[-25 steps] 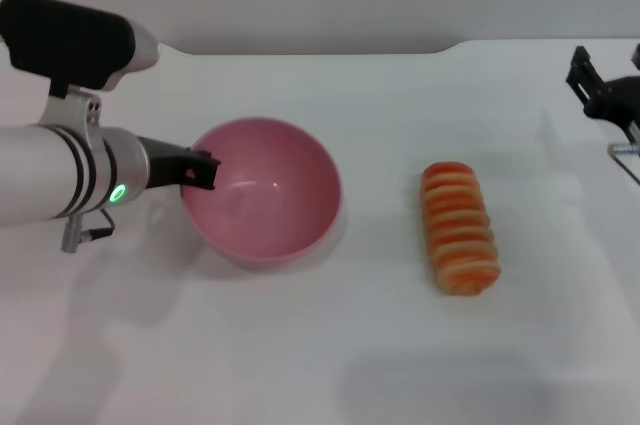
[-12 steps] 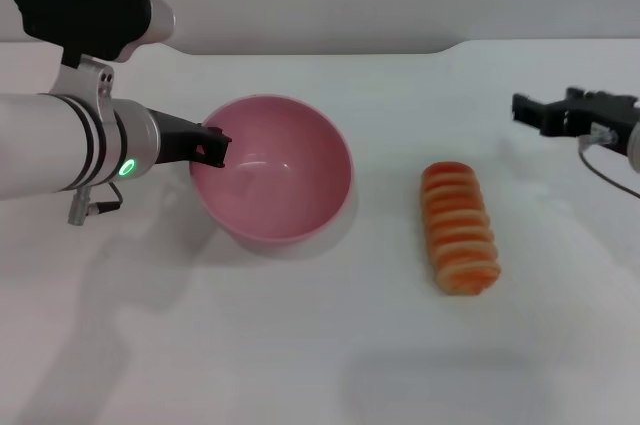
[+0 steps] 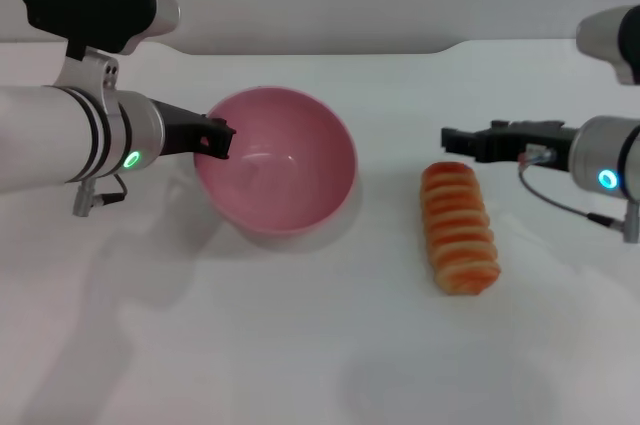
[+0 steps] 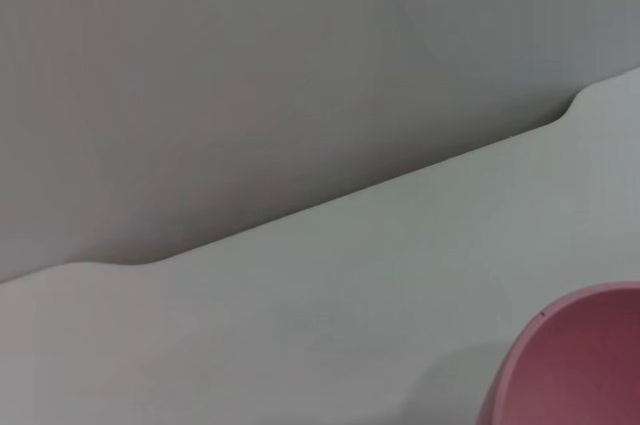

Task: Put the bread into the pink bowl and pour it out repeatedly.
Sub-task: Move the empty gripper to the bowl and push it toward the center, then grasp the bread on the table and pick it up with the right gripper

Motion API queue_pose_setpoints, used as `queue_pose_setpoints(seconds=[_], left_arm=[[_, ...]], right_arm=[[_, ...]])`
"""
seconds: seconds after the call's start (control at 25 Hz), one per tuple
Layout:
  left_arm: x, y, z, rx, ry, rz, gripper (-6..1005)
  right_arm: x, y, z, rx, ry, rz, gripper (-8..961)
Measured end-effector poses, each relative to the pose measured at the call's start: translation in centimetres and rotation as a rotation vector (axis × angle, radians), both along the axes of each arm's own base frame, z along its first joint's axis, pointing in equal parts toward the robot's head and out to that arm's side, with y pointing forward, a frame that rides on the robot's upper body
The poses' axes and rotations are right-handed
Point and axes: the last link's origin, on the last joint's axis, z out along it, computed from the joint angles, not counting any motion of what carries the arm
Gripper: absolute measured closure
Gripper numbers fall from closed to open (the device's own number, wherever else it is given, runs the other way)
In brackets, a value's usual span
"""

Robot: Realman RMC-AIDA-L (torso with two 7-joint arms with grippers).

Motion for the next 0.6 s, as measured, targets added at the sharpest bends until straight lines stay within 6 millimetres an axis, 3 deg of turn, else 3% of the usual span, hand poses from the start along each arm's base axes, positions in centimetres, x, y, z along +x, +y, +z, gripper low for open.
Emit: queue_pose_setpoints(seconds=[0.6], left_arm=[[0.5, 0.9, -0.1, -0.002, 0.009, -0.011, 951]], right_arm=[[2.2, -0.5, -1.9, -0.045, 0.065, -0.146, 273]])
